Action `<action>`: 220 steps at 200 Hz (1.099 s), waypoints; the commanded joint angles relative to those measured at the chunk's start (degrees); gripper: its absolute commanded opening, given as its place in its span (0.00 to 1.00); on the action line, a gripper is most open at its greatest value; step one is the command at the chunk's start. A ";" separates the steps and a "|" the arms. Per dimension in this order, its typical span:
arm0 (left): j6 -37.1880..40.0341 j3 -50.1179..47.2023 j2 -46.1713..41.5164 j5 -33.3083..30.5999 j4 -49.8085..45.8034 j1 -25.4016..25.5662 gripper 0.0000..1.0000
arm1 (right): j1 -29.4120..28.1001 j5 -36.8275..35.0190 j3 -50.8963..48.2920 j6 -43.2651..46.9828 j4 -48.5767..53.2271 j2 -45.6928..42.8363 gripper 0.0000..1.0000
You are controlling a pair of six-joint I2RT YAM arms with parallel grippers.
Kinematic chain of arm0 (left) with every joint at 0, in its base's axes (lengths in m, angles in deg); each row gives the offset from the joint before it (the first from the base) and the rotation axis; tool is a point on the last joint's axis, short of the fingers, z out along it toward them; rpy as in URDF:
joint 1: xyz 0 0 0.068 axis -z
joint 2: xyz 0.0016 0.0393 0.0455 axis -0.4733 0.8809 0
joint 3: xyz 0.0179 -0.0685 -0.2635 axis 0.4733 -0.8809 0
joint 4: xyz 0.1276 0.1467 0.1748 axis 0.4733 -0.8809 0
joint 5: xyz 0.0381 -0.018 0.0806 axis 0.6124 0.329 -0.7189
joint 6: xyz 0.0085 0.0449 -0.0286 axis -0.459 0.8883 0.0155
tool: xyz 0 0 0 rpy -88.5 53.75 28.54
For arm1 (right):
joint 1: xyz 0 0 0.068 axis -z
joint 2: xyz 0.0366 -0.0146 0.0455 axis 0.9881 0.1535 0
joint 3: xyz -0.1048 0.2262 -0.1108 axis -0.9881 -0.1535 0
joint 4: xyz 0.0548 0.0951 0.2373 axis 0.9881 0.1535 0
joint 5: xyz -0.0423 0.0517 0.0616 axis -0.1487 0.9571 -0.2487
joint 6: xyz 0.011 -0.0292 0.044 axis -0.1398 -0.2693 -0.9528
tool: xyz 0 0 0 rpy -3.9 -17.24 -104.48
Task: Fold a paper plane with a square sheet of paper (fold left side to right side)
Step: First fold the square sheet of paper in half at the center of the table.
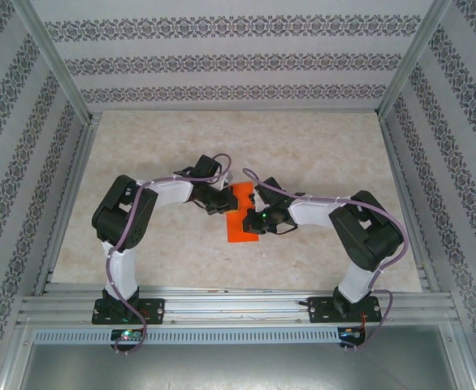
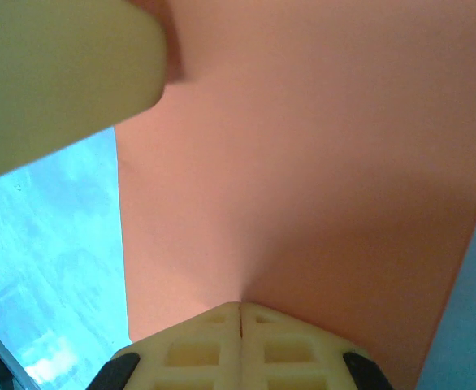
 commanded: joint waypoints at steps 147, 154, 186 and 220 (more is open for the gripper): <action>0.05 -4.15 3.01 -3.17 6.96 -4.45 0.00 | -0.46 -7.27 1.10 4.31 11.89 4.91 0.00; 0.34 -3.70 3.01 -3.44 6.77 -4.85 0.00 | -0.38 -7.27 1.10 4.36 11.85 5.00 0.00; 1.64 -1.27 3.74 -5.06 5.74 -6.67 0.00 | -0.38 -7.37 1.01 4.43 11.96 5.01 0.00; 1.99 1.91 5.46 -6.26 5.63 -8.47 0.00 | -0.44 -7.45 0.93 4.45 11.87 5.09 0.00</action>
